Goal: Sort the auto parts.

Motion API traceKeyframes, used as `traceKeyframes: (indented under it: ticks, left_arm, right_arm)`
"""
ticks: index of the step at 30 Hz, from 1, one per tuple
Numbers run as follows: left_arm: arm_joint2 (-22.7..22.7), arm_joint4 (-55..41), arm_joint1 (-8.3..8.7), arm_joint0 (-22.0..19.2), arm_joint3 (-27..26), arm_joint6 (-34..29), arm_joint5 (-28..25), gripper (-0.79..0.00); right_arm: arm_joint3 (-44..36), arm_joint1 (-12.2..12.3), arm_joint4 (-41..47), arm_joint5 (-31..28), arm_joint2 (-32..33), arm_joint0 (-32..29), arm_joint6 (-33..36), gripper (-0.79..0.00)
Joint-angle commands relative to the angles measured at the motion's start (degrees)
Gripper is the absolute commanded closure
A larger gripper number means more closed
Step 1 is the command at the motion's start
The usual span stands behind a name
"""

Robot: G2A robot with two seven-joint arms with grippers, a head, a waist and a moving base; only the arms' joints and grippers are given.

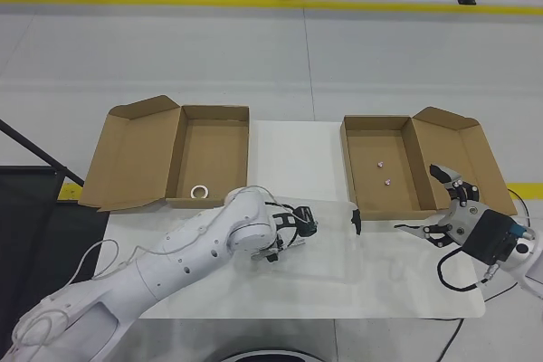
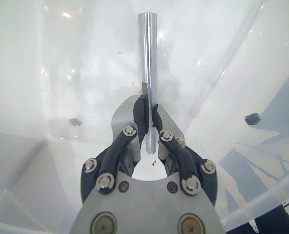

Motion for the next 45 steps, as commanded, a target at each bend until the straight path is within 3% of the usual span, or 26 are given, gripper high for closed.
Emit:
traceKeyframes:
  ticks: [1, 11, 24, 31, 38, 45]
  left_arm:
    - [-1.54, -0.92, 0.37, 0.19, -1.34, 0.89, -0.17, 0.000]
    - [-15.47, -1.09, 4.98, 5.89, -12.94, 3.52, 0.55, 0.000]
    - [-15.51, -1.20, 4.97, 6.06, -13.00, 4.04, 0.59, 0.000]
    - [-23.29, -8.79, 5.73, 9.44, -14.99, 18.92, -0.25, 0.000]
    - [-32.48, -19.28, 6.80, 14.40, -16.99, 32.55, -6.39, 0.000]
    - [-36.33, -25.63, 7.40, 17.33, -16.80, 36.55, -11.64, 0.000]
  right_arm:
    - [0.00, 0.00, 0.00, 0.00, 0.00, 0.00, 0.00, -0.785]
    - [0.00, 0.00, 0.00, 0.00, 0.00, 0.00, 0.00, -0.785]
    - [0.00, 0.00, 0.00, 0.00, 0.00, 0.00, 0.00, -0.785]
    - [0.00, 0.00, 0.00, 0.00, 0.00, 0.00, 0.00, -0.785]
    - [0.00, 0.00, 0.00, 0.00, 0.00, 0.00, 0.00, -0.785]
    - [0.00, 0.00, 0.00, 0.00, 0.00, 0.00, 0.00, -0.785]
